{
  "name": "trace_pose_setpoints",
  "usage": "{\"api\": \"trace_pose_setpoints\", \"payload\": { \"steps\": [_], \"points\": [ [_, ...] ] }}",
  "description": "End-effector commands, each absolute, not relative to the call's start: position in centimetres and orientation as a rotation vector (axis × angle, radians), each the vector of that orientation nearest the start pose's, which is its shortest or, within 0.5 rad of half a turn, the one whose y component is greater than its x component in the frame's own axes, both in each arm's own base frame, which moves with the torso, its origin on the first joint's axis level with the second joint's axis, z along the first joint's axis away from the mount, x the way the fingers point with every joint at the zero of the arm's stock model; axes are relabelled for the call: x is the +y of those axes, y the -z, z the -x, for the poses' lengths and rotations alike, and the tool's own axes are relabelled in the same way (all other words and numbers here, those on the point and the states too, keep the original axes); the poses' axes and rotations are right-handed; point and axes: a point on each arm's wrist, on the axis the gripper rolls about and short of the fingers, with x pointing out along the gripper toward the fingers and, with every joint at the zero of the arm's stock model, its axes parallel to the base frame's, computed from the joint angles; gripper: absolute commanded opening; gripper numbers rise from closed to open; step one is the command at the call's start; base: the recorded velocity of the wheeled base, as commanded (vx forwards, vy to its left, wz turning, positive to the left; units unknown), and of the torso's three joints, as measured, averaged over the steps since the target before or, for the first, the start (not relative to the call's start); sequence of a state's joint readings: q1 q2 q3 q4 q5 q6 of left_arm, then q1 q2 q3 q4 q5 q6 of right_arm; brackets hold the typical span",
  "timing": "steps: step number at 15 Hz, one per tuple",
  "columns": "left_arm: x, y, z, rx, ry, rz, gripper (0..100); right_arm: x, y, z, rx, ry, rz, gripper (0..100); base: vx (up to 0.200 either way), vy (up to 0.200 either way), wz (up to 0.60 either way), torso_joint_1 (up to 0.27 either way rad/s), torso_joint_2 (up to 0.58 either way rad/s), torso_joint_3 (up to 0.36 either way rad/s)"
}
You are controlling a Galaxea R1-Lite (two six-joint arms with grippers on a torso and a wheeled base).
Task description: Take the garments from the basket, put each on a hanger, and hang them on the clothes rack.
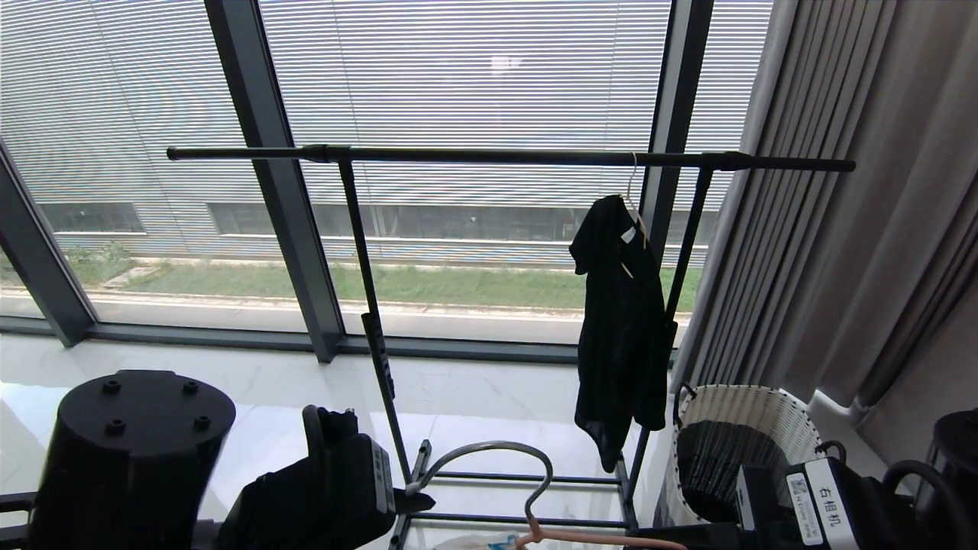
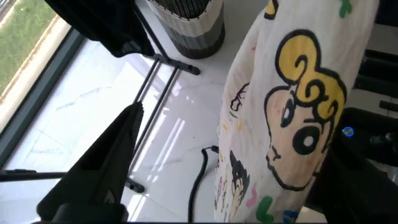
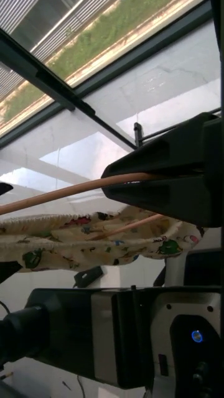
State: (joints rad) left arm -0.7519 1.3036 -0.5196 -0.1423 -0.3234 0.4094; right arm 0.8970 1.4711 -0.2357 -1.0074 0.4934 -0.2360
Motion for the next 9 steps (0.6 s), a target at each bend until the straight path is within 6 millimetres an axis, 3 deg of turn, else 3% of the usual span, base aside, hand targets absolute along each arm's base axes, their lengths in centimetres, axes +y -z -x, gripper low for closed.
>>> {"api": "trace_pose_setpoints", "payload": {
  "steps": [1,3,4,9],
  "points": [
    [-12.88,-15.71,-12.73,0.444,1.164,-0.499,0,16.07,-13.61,-11.33,0.075,-1.406,0.247,0,0.0,0.0,0.0,0.0,0.0,0.0],
    [-12.89,-15.73,-12.74,0.44,1.163,-0.499,0,16.11,-13.53,-11.25,0.078,-1.379,0.255,0,0.0,0.0,0.0,0.0,0.0,0.0],
    [-12.87,-15.75,-12.67,0.436,1.166,-0.503,0,16.1,-13.46,-11.2,0.083,-1.358,0.261,100,0.0,0.0,0.0,0.0,0.0,0.0],
    [-12.68,-15.08,-12.61,0.405,1.145,-0.507,0,15.83,-13.57,-11.32,0.079,-1.233,0.283,100,0.0,0.0,0.0,0.0,0.0,0.0]
  ]
}}
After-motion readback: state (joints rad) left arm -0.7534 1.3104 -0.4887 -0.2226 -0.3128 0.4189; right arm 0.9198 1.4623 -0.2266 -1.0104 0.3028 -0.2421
